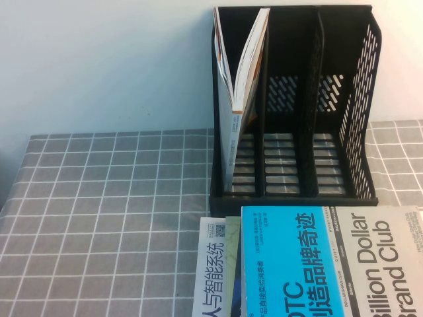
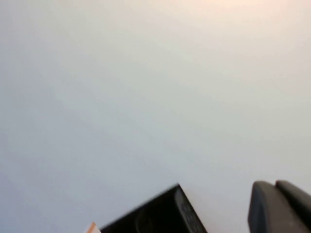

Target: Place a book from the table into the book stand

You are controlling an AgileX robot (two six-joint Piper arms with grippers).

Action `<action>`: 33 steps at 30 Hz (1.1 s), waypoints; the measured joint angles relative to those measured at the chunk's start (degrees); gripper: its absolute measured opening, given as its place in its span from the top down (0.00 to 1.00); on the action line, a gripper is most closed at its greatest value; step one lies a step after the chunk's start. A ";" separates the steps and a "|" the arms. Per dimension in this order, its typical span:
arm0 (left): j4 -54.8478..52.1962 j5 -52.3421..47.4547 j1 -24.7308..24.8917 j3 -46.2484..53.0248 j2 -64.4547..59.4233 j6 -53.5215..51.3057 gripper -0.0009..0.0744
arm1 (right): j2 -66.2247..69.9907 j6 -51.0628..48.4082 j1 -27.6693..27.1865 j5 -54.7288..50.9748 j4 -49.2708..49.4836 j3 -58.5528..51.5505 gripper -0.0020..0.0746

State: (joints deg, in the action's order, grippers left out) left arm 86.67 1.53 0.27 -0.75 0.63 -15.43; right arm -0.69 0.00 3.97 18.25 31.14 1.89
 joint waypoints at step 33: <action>-9.03 -18.78 2.80 -23.70 -30.76 -44.95 0.99 | 35.48 -3.79 0.00 -54.54 -21.72 36.71 0.96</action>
State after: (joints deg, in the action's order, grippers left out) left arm 77.64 -17.25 3.07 -24.46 -30.13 -60.38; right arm 34.79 -3.79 3.97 -36.28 9.42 38.60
